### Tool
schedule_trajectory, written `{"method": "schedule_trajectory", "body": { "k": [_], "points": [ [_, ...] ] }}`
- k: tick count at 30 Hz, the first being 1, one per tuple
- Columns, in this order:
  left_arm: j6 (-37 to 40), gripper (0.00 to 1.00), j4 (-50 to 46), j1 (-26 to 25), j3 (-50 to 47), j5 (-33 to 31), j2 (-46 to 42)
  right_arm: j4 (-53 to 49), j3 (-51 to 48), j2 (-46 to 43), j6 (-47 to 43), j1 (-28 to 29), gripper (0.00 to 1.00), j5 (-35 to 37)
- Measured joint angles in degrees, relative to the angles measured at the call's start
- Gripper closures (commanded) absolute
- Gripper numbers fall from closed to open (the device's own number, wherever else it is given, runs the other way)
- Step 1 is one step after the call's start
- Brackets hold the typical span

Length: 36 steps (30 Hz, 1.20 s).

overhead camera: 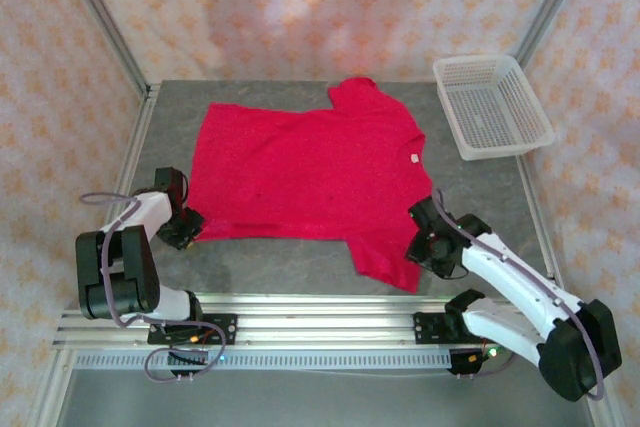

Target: Fold the inside-out t-shirt

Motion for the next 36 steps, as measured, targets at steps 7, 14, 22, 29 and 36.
{"method": "schedule_trajectory", "body": {
  "k": [7, 14, 22, 29, 36],
  "points": [
    [0.0, 0.85, 0.0, 0.0, 0.0, 0.02, -1.42, 1.44, -3.67, 2.45, 4.7, 6.21, 0.64, -2.97],
    [0.0, 0.85, 0.0, 0.0, 0.0, 0.22, -1.42, 3.82, -6.1, 2.56, 8.59, 8.87, 0.6, -4.02],
    [0.0, 0.85, -0.02, 0.0, 0.07, 0.28, -1.57, 5.6, -7.72, 5.2, 10.51, 9.22, 0.63, -4.33],
    [0.09, 0.92, -0.28, 0.0, 0.37, 0.57, -2.47, 3.91, -6.69, 7.02, 10.88, 9.27, 1.0, -3.23],
    [-0.17, 1.0, -4.33, 0.0, 6.45, 2.89, -9.18, 4.87, 2.75, 8.24, 7.08, 9.38, 1.0, 2.78]
  ]
}}
